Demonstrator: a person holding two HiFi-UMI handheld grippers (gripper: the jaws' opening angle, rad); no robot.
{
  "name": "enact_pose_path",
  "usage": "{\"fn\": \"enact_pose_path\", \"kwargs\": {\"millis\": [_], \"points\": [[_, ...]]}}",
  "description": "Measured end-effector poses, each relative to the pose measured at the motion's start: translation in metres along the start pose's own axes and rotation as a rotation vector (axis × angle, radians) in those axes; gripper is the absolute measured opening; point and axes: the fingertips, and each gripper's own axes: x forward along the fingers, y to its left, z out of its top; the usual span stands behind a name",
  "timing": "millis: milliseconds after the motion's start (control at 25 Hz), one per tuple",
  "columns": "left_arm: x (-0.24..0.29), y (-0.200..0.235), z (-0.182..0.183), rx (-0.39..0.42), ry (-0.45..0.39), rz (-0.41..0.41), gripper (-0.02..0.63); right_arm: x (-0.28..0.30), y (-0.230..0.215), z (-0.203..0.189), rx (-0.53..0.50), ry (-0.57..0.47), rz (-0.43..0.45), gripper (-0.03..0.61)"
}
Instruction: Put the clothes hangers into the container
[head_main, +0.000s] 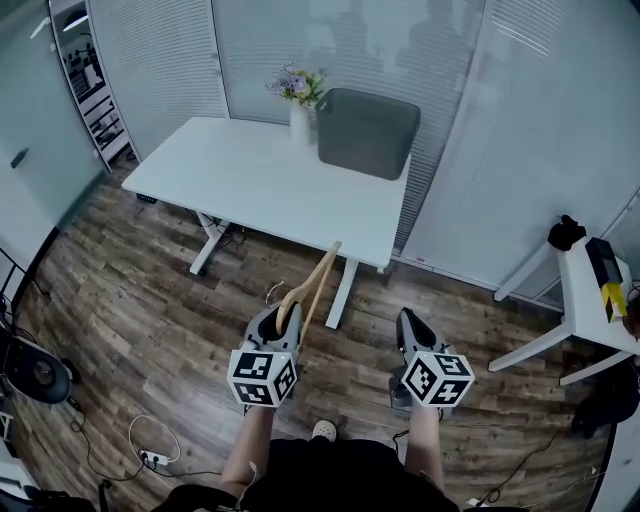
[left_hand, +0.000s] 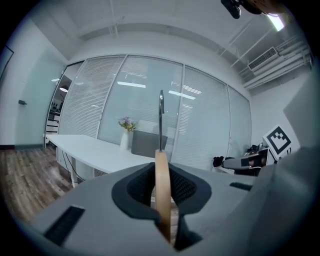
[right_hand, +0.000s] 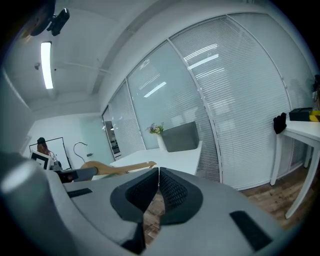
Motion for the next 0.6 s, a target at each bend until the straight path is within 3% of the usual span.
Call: {"fn": "enact_pose_path", "kwargs": {"millis": [600], "points": [[0.027,-0.001,-0.003,-0.003,0.019,0.01,0.06,0.022,-0.016,-0.005,0.017,0.026,0.019,0.029]]}}
